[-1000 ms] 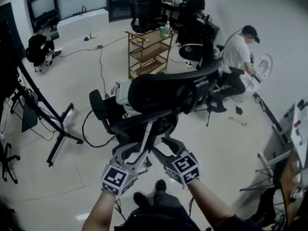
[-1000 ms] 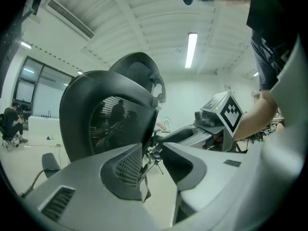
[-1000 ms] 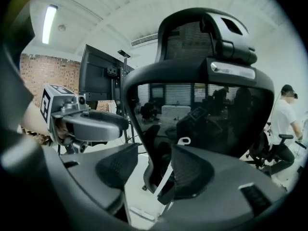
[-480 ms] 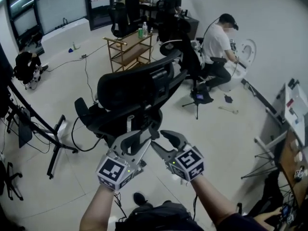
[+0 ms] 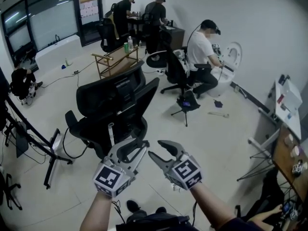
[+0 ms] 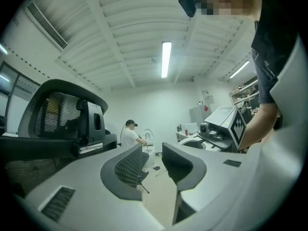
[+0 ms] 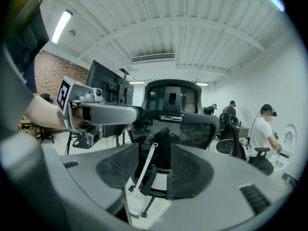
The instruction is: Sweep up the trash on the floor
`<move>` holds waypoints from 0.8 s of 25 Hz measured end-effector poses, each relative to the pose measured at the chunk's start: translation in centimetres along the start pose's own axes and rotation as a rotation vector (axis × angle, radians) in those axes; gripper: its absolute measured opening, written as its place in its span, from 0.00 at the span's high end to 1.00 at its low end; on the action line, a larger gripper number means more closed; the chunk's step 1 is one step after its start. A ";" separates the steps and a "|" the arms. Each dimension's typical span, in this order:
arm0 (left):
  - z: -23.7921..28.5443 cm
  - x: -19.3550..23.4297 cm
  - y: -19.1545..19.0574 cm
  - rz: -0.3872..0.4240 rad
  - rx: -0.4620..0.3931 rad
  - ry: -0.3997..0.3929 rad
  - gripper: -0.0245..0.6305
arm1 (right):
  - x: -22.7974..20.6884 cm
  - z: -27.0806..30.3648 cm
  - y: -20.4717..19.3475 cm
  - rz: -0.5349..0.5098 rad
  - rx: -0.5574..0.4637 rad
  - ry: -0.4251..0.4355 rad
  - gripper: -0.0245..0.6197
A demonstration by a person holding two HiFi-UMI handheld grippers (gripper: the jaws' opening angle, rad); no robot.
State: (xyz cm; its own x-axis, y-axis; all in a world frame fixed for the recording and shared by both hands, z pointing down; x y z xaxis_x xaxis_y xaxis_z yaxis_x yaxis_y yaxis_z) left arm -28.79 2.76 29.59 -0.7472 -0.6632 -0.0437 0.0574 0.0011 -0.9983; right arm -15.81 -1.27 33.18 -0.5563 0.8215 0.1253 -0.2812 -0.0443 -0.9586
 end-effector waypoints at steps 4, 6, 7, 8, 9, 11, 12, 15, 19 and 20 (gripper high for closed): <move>0.8 -2.2 0.6 -0.009 -0.007 -0.007 0.76 | -0.8 -2.7 -0.1 -0.015 -0.006 -0.011 0.64; 0.9 -3.1 0.8 -0.023 -0.015 -0.014 0.76 | -1.0 -3.9 -0.3 -0.006 -0.014 -0.020 0.64; 0.9 -3.6 0.9 -0.027 -0.015 -0.017 0.76 | -1.0 -4.4 -0.4 -0.003 -0.018 -0.023 0.67; 0.8 -4.1 1.1 -0.026 -0.012 -0.016 0.76 | -1.0 -4.9 -0.6 -0.001 -0.022 -0.024 0.69; 0.6 -4.4 1.2 -0.023 -0.008 -0.013 0.76 | -0.9 -5.2 -0.7 0.001 -0.026 -0.022 0.69; 0.1 -5.1 1.5 -0.021 -0.005 0.000 0.76 | -0.6 -5.8 -0.9 0.001 -0.034 -0.014 0.79; -0.2 -5.3 1.5 -0.024 -0.005 0.006 0.77 | -0.4 -6.0 -0.9 -0.001 -0.038 -0.010 0.82; -1.5 -5.8 1.5 -0.035 -0.003 0.025 0.78 | 0.5 -6.4 -0.9 -0.008 -0.057 0.003 0.91; -3.6 -6.8 1.1 -0.062 0.007 0.042 0.78 | 2.1 -7.1 -0.7 -0.006 -0.075 0.041 0.95; -4.0 -7.0 1.1 -0.061 0.006 0.041 0.78 | 2.5 -7.3 -0.6 -0.008 -0.072 0.045 0.95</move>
State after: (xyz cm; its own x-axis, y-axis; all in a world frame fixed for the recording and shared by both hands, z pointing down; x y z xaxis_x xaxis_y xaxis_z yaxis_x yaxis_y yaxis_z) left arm -26.15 10.36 28.61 -0.7758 -0.6307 0.0156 0.0148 -0.0429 -0.9990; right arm -11.37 4.94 32.20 -0.5177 0.8467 0.1230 -0.2281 0.0020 -0.9736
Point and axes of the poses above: the fingertips, and each gripper's own axes: z forward along the fingers, x to its left, y out of its top, the point moved 7 cm from there along -z, backward along the fingers, and after that the axes turned 9 degrees about -y, right-handed, at the moved point
